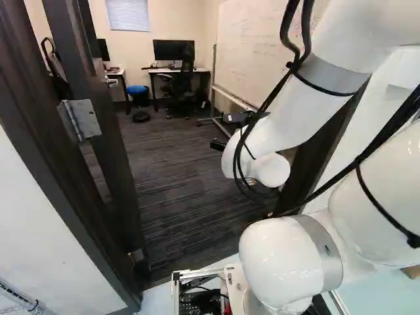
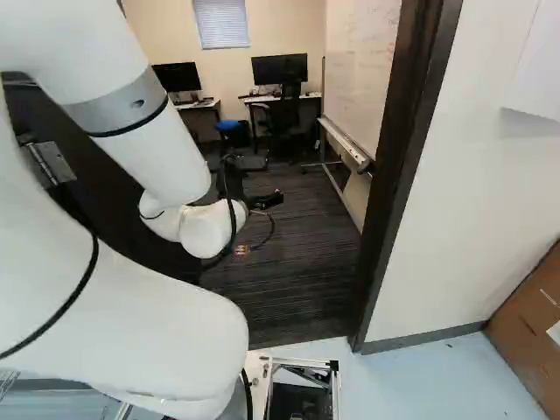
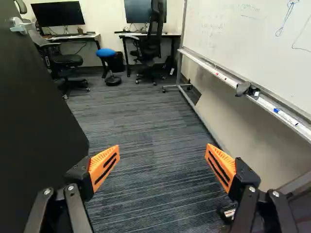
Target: Open the door and move inside
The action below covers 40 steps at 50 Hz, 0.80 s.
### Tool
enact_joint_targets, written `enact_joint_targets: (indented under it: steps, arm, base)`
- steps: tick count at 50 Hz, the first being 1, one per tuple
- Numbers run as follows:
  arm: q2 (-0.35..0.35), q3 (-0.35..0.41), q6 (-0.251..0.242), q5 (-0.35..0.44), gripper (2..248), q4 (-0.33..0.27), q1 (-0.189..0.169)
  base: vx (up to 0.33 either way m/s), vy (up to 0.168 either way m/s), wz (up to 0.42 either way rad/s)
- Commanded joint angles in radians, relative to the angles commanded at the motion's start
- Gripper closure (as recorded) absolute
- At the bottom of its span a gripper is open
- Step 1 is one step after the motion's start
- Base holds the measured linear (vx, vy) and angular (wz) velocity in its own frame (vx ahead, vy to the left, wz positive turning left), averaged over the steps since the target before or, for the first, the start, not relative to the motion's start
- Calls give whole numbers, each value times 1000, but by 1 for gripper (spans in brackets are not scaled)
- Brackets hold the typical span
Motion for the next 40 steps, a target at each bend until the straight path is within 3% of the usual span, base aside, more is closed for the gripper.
enact_joint_targets:
  steps: [40]
  arm:
    - [24, 37, 0, 13, 3, -2, -12]
  base:
    - [0, 0, 0]
